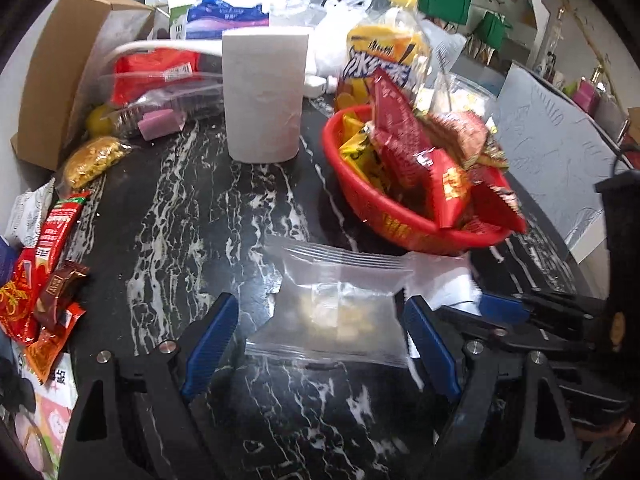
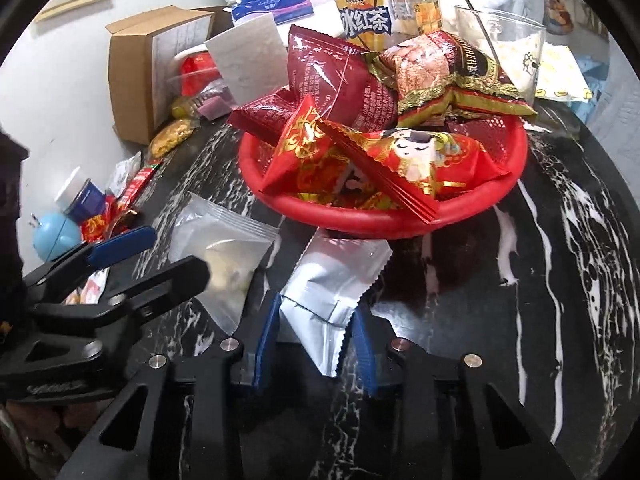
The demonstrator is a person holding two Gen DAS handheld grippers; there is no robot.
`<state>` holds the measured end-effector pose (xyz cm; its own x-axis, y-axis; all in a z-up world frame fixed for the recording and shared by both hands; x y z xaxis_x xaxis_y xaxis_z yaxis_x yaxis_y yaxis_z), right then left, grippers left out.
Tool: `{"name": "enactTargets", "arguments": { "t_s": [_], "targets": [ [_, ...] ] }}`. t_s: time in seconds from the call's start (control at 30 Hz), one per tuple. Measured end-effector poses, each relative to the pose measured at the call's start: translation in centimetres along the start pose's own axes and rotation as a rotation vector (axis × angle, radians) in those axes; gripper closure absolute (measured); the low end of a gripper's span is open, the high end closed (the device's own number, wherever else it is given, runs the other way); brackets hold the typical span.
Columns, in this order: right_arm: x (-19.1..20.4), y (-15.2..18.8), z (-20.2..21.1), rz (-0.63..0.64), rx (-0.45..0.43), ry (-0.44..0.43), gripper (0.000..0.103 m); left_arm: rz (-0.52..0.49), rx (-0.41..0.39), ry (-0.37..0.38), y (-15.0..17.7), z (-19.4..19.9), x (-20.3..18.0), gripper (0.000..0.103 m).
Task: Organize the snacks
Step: 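Grasp the silver foil packet with right tool while left tool grasps clear zip bag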
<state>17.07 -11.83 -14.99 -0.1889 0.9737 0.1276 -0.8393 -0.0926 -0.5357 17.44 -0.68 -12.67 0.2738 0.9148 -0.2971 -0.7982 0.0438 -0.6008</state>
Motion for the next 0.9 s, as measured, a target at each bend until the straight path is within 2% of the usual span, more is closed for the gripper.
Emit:
{"name": "enactTargets", "arguments": {
  "t_s": [0.07, 0.1, 0.17, 0.23, 0.53, 0.9],
  "targets": [
    [-0.3, 0.1, 0.1, -0.007, 0.002, -0.005, 0.069, 0.026, 0.015, 0.021, 0.2, -0.5, 0.4, 0.018],
    [-0.4, 0.1, 0.1, -0.010, 0.003, -0.006, 0.069, 0.042, 0.022, 0.044, 0.3, -0.8, 0.6, 0.023],
    [-0.4, 0.2, 0.1, -0.008, 0.002, -0.003, 0.069, 0.059, 0.036, 0.082, 0.7, -1.3, 0.7, 0.041],
    [-0.7, 0.5, 0.4, -0.005, 0.002, 0.006, 0.070, 0.020, 0.035, 0.055, 0.8, -1.0, 0.2, 0.045],
    [-1.9, 2.8, 2.2, -0.035, -0.001, 0.013, 0.071, -0.009, 0.053, 0.056, 3.4, 1.0, -2.8, 0.046],
    [-2.2, 7.0, 5.6, 0.014, 0.028, -0.044, 0.071, -0.033, 0.079, 0.044, 7.5, 4.2, -6.4, 0.046]
  ]
}}
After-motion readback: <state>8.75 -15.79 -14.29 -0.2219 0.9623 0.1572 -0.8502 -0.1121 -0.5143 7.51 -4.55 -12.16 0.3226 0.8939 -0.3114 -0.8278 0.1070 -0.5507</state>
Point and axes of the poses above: each gripper's, at about its wrist camera, not at the fingertips, and z roughly against the way its jaws point, x to its left, y to its underside, the point moved 5 cm from there along -z, roughly the way its jaws point, and after that the axes turned 13 degrees about y, right-handed, at the moved point
